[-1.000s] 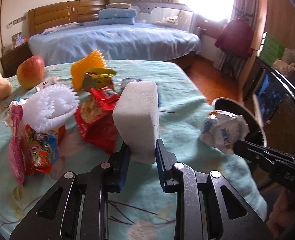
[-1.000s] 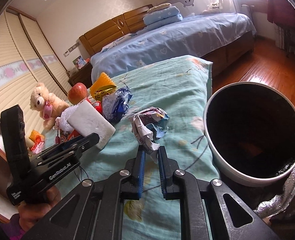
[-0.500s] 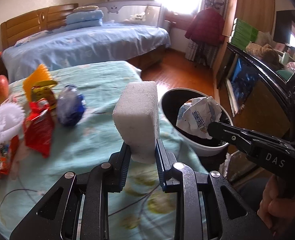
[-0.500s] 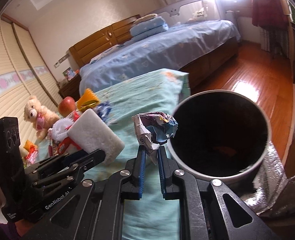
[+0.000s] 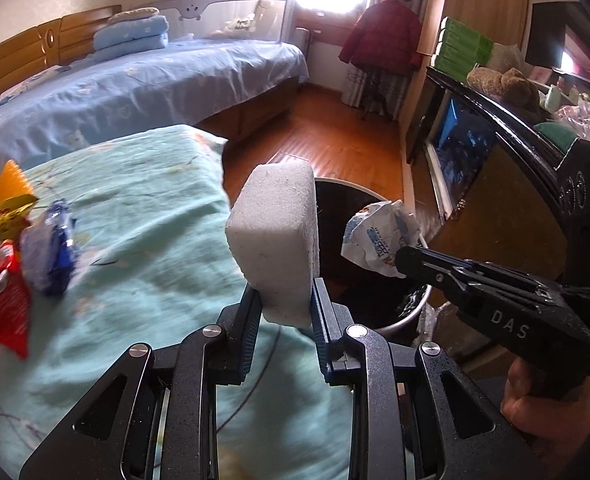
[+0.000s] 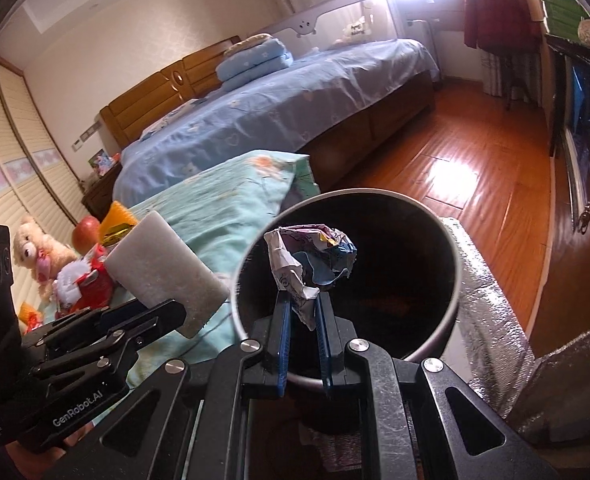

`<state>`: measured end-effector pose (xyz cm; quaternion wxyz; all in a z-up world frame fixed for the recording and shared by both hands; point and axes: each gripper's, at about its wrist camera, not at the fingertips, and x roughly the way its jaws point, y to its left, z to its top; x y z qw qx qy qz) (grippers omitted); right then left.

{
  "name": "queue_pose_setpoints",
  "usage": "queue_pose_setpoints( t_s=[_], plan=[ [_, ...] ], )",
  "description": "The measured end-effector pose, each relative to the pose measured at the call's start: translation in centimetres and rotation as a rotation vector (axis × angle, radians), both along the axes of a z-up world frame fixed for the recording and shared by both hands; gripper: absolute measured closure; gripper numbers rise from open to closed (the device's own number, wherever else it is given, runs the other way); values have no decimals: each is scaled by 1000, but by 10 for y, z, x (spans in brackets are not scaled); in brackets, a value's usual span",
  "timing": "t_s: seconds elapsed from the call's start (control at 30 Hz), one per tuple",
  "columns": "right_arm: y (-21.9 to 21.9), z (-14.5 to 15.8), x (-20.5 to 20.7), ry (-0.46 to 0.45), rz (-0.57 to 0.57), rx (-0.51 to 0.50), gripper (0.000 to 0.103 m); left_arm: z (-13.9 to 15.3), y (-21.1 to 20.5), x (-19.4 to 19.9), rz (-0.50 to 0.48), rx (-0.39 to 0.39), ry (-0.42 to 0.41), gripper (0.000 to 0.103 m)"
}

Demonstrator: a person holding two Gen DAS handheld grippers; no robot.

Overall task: Collect trash
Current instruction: 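Carry both items to the black bin and open both tools to drop them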

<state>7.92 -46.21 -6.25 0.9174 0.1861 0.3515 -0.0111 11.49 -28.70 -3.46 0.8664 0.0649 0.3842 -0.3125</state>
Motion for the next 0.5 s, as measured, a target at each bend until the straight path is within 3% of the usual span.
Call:
queue_pose_setpoints(
  t_s=[0.5],
  plan=[
    [-25,-9,13,32,-28,18,91,-6,-36,12,-45,25,27,78]
  ],
)
